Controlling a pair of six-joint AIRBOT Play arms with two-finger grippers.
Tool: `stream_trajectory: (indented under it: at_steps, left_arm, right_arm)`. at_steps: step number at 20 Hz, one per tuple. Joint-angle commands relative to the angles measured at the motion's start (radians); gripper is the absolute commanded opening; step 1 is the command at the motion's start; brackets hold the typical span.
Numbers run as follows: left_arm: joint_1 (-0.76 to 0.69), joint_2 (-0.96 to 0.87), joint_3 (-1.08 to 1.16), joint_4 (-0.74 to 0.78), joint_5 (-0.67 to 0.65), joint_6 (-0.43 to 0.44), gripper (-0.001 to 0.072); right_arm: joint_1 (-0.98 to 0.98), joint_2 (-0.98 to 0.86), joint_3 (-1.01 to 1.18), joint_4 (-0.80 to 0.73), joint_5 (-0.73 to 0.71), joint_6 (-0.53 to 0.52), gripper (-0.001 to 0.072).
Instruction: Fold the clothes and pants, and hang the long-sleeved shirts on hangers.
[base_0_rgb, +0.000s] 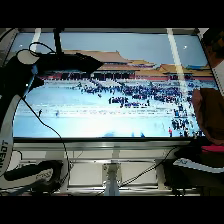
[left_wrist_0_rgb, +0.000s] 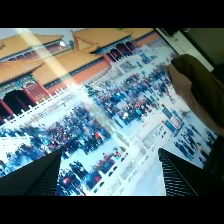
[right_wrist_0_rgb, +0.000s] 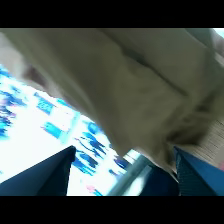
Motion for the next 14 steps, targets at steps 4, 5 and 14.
stream_trajectory:
  at_steps: [4, 5, 14]
  left_arm:
    - [0.153, 0.086, 0.0, 0.026, 0.005, 0.093, 0.0689]
    - [0.19, 0.111, 0.0, 0.063, 0.004, 0.092, 0.0688]
    - [0.351, 0.28, 0.0, 0.367, 0.004, 0.086, 0.0687]
  right_arm:
    - [0.076, 0.016, 0.001, 0.712, -0.136, -0.438, 0.0419]
    - [0.114, 0.017, 0.001, 0.774, -0.131, -0.478, 0.0343]
    - [0.668, 0.092, 0.083, 0.402, -0.199, -0.531, 0.0014]
